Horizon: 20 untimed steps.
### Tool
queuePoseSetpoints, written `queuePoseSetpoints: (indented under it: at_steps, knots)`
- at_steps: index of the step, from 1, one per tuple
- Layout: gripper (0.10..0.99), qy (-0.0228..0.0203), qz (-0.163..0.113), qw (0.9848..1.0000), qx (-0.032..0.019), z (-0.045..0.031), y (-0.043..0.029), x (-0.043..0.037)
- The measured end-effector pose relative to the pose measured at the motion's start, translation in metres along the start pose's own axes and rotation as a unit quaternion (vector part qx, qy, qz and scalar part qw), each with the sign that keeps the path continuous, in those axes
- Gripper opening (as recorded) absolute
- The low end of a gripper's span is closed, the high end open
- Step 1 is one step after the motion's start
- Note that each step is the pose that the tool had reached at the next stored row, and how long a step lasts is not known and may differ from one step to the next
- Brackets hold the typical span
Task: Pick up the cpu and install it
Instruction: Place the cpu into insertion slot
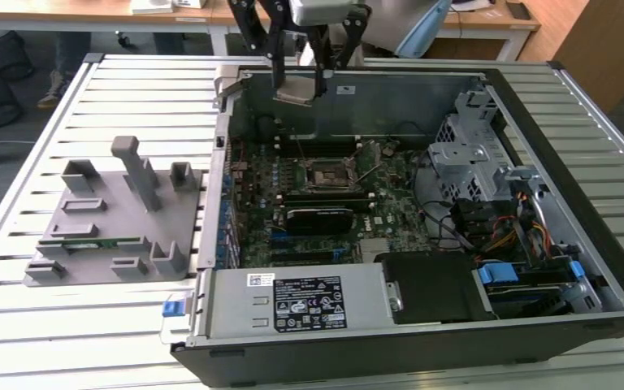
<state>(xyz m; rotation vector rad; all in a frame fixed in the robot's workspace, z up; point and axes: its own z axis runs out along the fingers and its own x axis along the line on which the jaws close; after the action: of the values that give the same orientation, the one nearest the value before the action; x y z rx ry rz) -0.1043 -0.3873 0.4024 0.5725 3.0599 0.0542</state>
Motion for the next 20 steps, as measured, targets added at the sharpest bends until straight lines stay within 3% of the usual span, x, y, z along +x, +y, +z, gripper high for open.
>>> queuePoseSetpoints:
  at_steps: [3,6,13,16,20]
  knots:
    - [0.525,0.0017,-0.047,0.9989,-0.0016,0.0025,-0.0057,0.004]
    - [0.525,0.0029,-0.086,0.9963,-0.0032,0.0047,-0.0104,0.0073]
    - [0.525,0.0043,-0.139,0.9902,-0.0056,0.0078,-0.0167,0.0118]
    - [0.525,0.0045,-0.146,0.9892,-0.0058,0.0081,-0.0175,0.0123]
    - [0.525,0.0045,-0.146,0.9892,-0.0058,0.0081,-0.0176,0.0124]
